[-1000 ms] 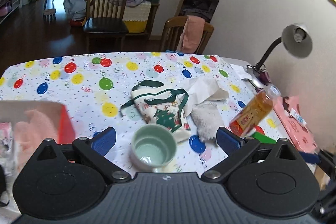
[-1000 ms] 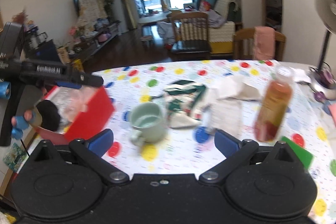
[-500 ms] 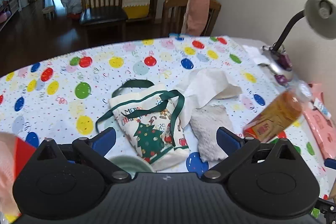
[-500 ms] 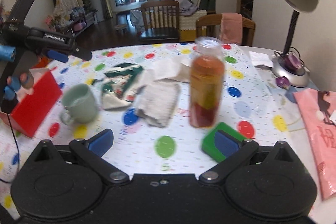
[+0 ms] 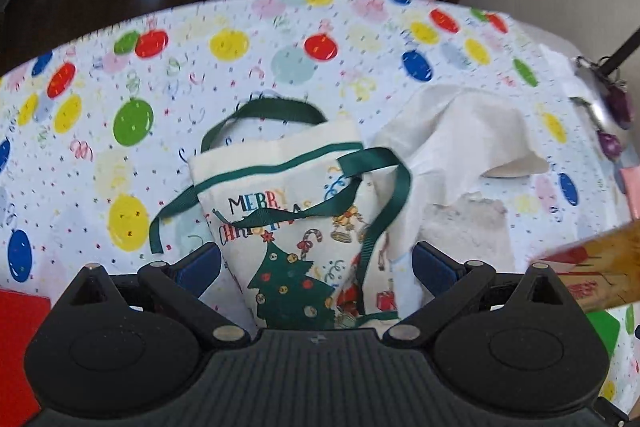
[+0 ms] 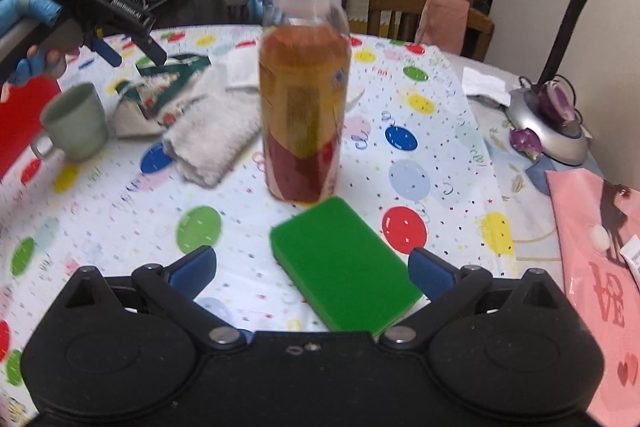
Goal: Organize soft objects
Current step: 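Grasp the Merry Christmas tote bag with the left tool while the right tool grasps the green sponge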
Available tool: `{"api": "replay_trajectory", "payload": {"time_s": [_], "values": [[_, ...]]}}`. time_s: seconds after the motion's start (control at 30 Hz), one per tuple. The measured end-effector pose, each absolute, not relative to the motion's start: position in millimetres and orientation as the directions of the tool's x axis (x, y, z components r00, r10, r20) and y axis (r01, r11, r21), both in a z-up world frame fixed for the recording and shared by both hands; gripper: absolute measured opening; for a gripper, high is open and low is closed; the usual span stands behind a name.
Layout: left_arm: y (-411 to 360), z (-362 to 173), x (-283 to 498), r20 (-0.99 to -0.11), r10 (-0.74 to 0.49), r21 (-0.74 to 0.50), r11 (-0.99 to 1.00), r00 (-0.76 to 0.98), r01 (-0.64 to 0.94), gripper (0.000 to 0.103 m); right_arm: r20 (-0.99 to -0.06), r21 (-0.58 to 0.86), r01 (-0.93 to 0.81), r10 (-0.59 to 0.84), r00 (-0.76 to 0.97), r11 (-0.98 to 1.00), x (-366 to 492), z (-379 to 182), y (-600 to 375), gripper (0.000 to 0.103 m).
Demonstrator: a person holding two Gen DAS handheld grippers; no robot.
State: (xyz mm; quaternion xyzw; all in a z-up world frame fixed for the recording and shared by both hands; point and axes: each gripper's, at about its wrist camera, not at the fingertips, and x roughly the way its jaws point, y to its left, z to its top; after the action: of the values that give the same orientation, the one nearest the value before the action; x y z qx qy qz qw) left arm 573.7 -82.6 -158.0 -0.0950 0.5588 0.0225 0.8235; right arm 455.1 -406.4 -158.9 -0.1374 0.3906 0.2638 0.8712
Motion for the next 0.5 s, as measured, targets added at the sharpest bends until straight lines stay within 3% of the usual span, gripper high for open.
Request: {"api": "replay_trajectory", "payload": {"time_s": [0.5], "values": [[-80, -195, 601, -0.969, -0.06, -0.111, 0.972, 0.241, -0.206, 0.102, -0.83, -0.119, -0.675, 0.301, 0.47, 0.728, 499, -207, -397, 0.099]]}}
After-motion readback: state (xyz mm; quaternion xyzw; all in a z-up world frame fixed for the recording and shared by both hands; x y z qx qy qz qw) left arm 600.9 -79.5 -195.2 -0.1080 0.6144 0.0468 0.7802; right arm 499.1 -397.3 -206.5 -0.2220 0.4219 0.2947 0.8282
